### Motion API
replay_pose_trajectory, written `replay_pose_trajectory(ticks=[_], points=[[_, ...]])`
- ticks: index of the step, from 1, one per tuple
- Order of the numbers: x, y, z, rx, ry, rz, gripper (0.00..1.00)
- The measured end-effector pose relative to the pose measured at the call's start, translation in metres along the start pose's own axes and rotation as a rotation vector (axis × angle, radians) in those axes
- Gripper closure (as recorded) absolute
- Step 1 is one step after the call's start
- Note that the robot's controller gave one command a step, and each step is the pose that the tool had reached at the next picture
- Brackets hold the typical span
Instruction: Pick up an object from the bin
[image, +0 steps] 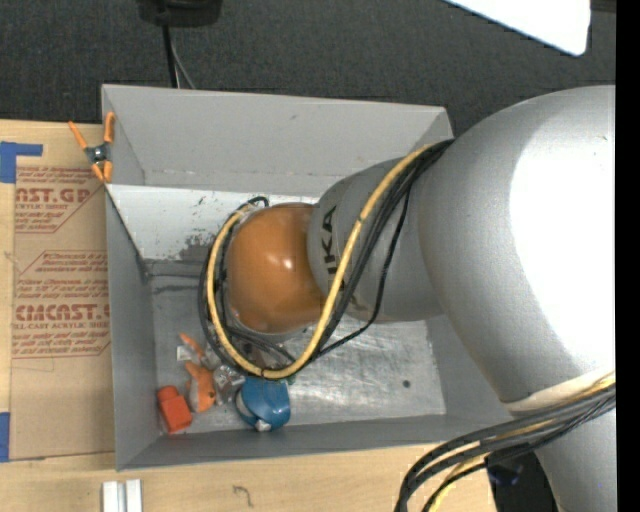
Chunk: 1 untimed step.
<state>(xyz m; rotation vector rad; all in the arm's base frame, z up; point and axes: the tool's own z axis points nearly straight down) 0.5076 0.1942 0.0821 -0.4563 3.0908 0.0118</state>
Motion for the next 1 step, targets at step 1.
replay_pose_trajectory(ticks=[1], points=[[-0.0051, 0.0049, -0.1826, 0.004, 0.014, -0.064, 1.0]])
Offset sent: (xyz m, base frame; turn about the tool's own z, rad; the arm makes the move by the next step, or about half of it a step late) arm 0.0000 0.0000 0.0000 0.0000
